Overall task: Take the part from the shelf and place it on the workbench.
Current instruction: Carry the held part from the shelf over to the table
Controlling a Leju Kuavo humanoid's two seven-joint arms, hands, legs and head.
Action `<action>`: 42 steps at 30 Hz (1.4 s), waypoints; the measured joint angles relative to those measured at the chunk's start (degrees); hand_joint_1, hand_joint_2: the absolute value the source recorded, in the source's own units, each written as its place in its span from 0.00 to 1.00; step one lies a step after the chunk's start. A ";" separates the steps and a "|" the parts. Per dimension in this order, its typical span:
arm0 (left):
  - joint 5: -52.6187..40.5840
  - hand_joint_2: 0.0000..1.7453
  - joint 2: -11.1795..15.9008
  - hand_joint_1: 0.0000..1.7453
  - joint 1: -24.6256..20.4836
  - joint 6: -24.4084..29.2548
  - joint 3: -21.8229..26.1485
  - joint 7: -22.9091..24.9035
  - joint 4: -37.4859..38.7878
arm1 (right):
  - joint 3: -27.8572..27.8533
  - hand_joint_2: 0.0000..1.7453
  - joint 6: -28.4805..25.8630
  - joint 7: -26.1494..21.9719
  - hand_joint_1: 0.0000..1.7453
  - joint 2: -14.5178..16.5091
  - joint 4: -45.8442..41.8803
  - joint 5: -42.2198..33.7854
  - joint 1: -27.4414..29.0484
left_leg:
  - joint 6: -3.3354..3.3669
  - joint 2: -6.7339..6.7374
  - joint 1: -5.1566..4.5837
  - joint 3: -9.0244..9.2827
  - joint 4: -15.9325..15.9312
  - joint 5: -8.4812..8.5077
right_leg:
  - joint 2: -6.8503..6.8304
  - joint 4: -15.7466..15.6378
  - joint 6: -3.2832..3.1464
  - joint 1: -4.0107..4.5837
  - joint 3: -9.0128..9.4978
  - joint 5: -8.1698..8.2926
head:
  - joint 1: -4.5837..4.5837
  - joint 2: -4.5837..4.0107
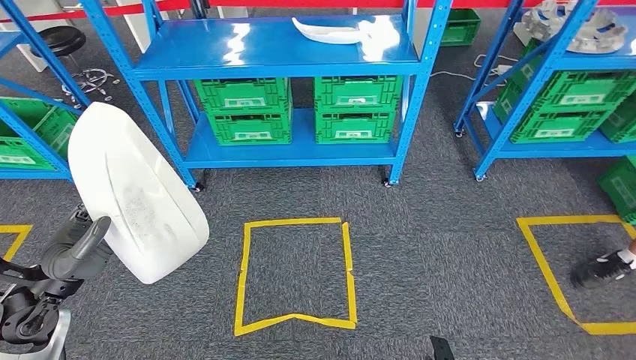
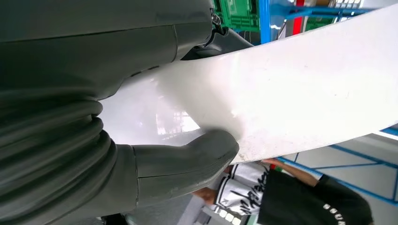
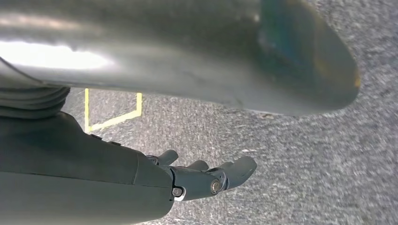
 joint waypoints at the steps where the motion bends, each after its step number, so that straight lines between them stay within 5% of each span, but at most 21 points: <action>1: 0.19 1.00 0.04 1.00 0.09 -0.02 0.14 0.00 -0.06 | 0.00 0.00 0.00 0.01 0.00 0.03 0.00 0.01 -0.03 | 0.33 -0.59 0.19 -0.03 -0.26 0.19 | 0.54 0.23 0.33 -0.03 -0.04 -0.33 | 0.01 0.00; 4: 0.60 1.00 0.04 1.00 0.17 -0.10 0.32 0.07 -0.16 | 0.01 0.00 0.00 0.02 0.00 0.07 0.00 0.01 0.01 | 1.23 -2.27 0.71 -0.19 -0.74 0.77 | 4.86 7.14 0.97 -0.27 -3.20 -4.37 | 0.26 0.00; 6: 0.62 1.00 -0.09 1.00 0.30 -0.10 0.34 0.15 -0.04 | -0.01 0.00 -0.04 0.10 0.00 0.05 0.00 -0.04 0.17 | 1.40 -3.70 0.72 -0.58 -0.47 0.87 | 6.09 14.70 1.11 -0.28 -7.08 -7.10 | 0.41 0.00; 7: 0.62 1.00 -0.17 1.00 0.39 -0.10 0.34 0.19 0.03 | -0.01 0.00 -0.06 0.16 0.00 0.05 0.00 -0.08 0.21 | 1.40 -4.50 0.73 -0.74 -0.25 0.87 | 6.23 16.34 1.13 -0.28 -8.07 -7.03 | 0.46 0.00; 8: 0.62 1.00 -0.24 1.00 0.47 -0.10 0.34 0.23 0.09 | -0.02 0.00 -0.08 0.20 0.00 0.04 0.00 -0.11 0.20 | 1.36 -5.31 0.77 -0.87 0.02 0.84 | 6.35 15.68 1.11 -0.29 -7.98 -5.83 | 0.50 0.00; 11: 0.63 1.00 -0.43 1.00 0.46 -0.08 0.34 0.33 0.18 | -0.02 0.00 -0.09 0.31 0.00 0.04 0.00 -0.23 0.14 | 0.72 -7.52 0.94 -1.30 1.06 0.55 | 8.76 5.42 1.04 -0.64 -3.49 -0.48 | 0.59 0.00; 13: 0.66 1.00 -0.52 1.00 0.32 -0.02 0.34 0.37 0.25 | -0.02 0.00 -0.09 0.42 0.00 0.05 0.00 -0.31 0.11 | -0.13 -8.81 0.94 -1.92 1.46 0.60 | 10.02 2.04 0.80 -0.72 -2.12 0.31 | 0.61 0.00; 15: 0.75 1.00 -0.47 1.00 0.30 0.03 0.36 0.37 0.31 | -0.02 0.00 -0.09 0.48 0.00 0.07 0.01 -0.32 0.04 | -0.99 -9.83 1.04 -2.41 1.17 1.02 | 9.02 1.89 0.14 -0.58 -2.22 0.51 | 0.61 0.00; 17: 0.97 1.00 -0.28 1.00 0.32 0.02 0.45 0.27 0.32 | -0.03 0.00 -0.09 0.50 0.00 0.09 0.01 -0.31 -0.02 | -1.61 -8.04 0.97 -3.14 2.10 0.53 | 7.83 1.46 -0.72 -0.64 -2.11 0.90 | 0.37 0.00; 19: 1.21 1.00 -0.17 1.00 0.28 0.01 0.53 0.18 0.33 | -0.04 0.00 -0.09 0.51 0.00 0.09 0.00 -0.25 0.04 | -2.09 -4.63 0.90 -5.49 7.22 -2.30 | 6.52 1.16 -1.29 -0.62 -2.06 1.07 | -0.11 0.00; 22: 1.30 1.00 -0.25 1.00 0.69 0.01 0.50 0.16 0.36 | -0.04 0.00 -0.09 0.55 0.00 0.09 0.00 -0.16 0.20 | -2.52 -3.15 1.13 -9.63 16.71 -6.15 | 4.29 1.16 -1.52 -0.39 -2.14 0.98 | -0.34 0.00; 24: 1.32 1.00 -0.26 1.00 0.94 0.01 0.49 0.16 0.32 | -0.04 0.00 -0.08 0.56 0.00 0.09 0.00 -0.15 0.15 | -2.33 -2.68 1.14 -7.86 14.03 -4.10 | 2.77 1.16 -1.53 -0.30 -2.05 0.92 | -0.35 0.00; 26: 1.38 1.00 -0.27 1.00 0.93 0.01 0.50 0.16 0.15 | -0.04 0.00 -0.07 0.55 0.00 0.10 0.00 -0.14 0.11 | -1.69 -0.37 0.71 -3.29 5.86 -1.02 | 1.34 1.17 -1.39 -0.10 -1.81 0.75 | -0.34 0.00; 28: 1.44 1.00 -0.32 1.00 0.89 0.01 0.50 0.15 -0.11 | -0.04 0.00 -0.07 0.54 0.00 0.11 0.00 -0.13 0.10 | -0.86 1.31 0.10 -0.81 1.09 0.04 | 0.09 1.15 -0.97 0.15 -1.63 0.61 | -0.31 0.00; 31: 1.47 1.00 -0.28 1.00 1.04 0.01 0.52 0.15 -0.29 | -0.04 0.00 -0.07 0.54 0.00 0.10 0.00 -0.12 -0.01 | 0.05 -0.50 0.07 -0.82 0.35 0.39 | -1.01 1.06 -0.02 0.22 -1.23 0.40 | -0.27 0.00; 33: 1.51 1.00 -0.27 1.00 0.98 0.01 0.53 0.12 -0.42 | -0.04 0.00 -0.05 0.51 0.00 0.09 0.00 -0.12 -0.10 | 0.72 -1.83 0.52 -0.75 -0.17 0.93 | 2.22 3.30 0.57 0.09 -2.05 -1.26 | -0.08 0.00; 35: 1.56 1.00 -0.42 1.00 0.90 0.01 0.52 0.10 -0.48 | -0.04 0.00 -0.04 0.49 0.00 0.08 0.00 -0.12 0.04 | 1.16 -3.11 0.71 -0.96 -0.28 1.24 | 5.80 9.83 0.78 -0.02 -5.20 -4.76 | 0.19 0.00; 37: 1.56 1.00 -0.63 1.00 1.02 0.01 0.51 0.13 -0.43 | -0.05 0.00 -0.04 0.53 0.00 0.06 0.00 -0.12 0.24 | 1.26 -4.69 0.70 -1.33 -0.07 1.35 | 6.46 16.04 0.83 -0.01 -8.42 -6.83 | 0.32 0.00; 39: 1.56 1.00 -0.75 1.00 1.12 0.01 0.51 0.15 -0.36 | -0.06 0.00 -0.04 0.56 0.00 0.04 0.00 -0.10 0.24 | 1.15 -6.43 0.81 -1.68 0.42 1.37 | 6.65 14.82 0.83 -0.11 -8.14 -4.72 | 0.40 0.00; 42: 1.55 1.00 -0.83 1.00 1.13 0.01 0.51 0.16 -0.40 | -0.05 0.00 -0.03 0.55 0.00 0.00 0.01 0.03 0.17 | 0.36 -8.79 0.95 -2.36 1.53 1.15 | 9.51 4.87 0.94 -0.60 -3.54 -0.07 | 0.50 0.00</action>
